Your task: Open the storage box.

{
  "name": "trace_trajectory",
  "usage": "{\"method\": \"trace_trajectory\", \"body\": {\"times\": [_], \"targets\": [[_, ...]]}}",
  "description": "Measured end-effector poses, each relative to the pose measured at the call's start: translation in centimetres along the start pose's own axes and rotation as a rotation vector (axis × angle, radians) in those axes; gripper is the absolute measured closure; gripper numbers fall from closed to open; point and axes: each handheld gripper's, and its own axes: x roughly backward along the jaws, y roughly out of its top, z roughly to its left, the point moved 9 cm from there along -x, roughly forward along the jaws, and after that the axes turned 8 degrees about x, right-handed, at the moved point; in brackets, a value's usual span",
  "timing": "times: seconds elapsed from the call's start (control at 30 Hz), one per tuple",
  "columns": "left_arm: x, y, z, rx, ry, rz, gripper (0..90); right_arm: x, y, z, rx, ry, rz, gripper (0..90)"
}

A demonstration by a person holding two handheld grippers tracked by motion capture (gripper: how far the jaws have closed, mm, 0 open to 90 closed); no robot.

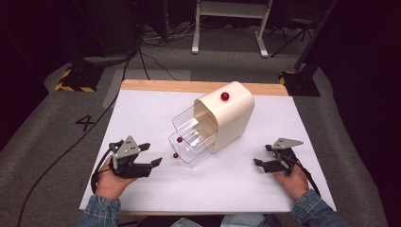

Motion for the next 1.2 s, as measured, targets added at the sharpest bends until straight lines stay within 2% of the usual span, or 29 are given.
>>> {"method": "trace_trajectory", "body": {"times": [0.2,0.27,0.67,0.8,0.87,0.93,0.97,1.07,1.13,1.2], "targets": [[0.7,-1.5,0.9,0.023,0.014,0.010,31.1,0.0,0.0,0.0,-0.001,0.001,0.001,17.2],[0.7,-2.5,1.7,0.031,0.041,0.043,31.1,0.0,0.0,0.0,0.000,0.001,0.001,17.2],[-0.5,-6.1,3.6,0.073,0.088,0.152,30.1,0.0,0.0,0.0,-0.001,0.001,0.000,17.2],[-1.4,-7.5,4.2,0.074,0.112,0.206,30.1,0.0,0.0,0.0,-0.001,0.001,0.000,17.2],[-1.6,-7.8,4.1,0.083,0.110,0.221,30.1,0.0,0.0,0.0,-0.001,0.001,0.000,17.2],[-2.0,-8.7,4.6,0.059,0.147,0.261,30.1,0.0,0.0,0.0,-0.001,0.001,0.000,17.2],[-2.0,-8.7,4.5,0.073,0.140,0.249,29.5,0.0,0.0,0.0,-0.001,0.001,0.000,17.2],[-2.1,-8.8,4.8,0.074,0.136,0.237,26.6,0.0,0.0,0.0,-0.001,0.001,0.000,17.2],[-2.1,-9.0,5.0,0.075,0.114,0.202,24.4,0.0,0.0,0.0,-0.001,0.001,0.000,17.2],[-2.1,-9.0,5.0,0.085,0.100,0.201,23.2,0.0,0.0,0.0,0.000,0.001,0.000,17.2]]}}
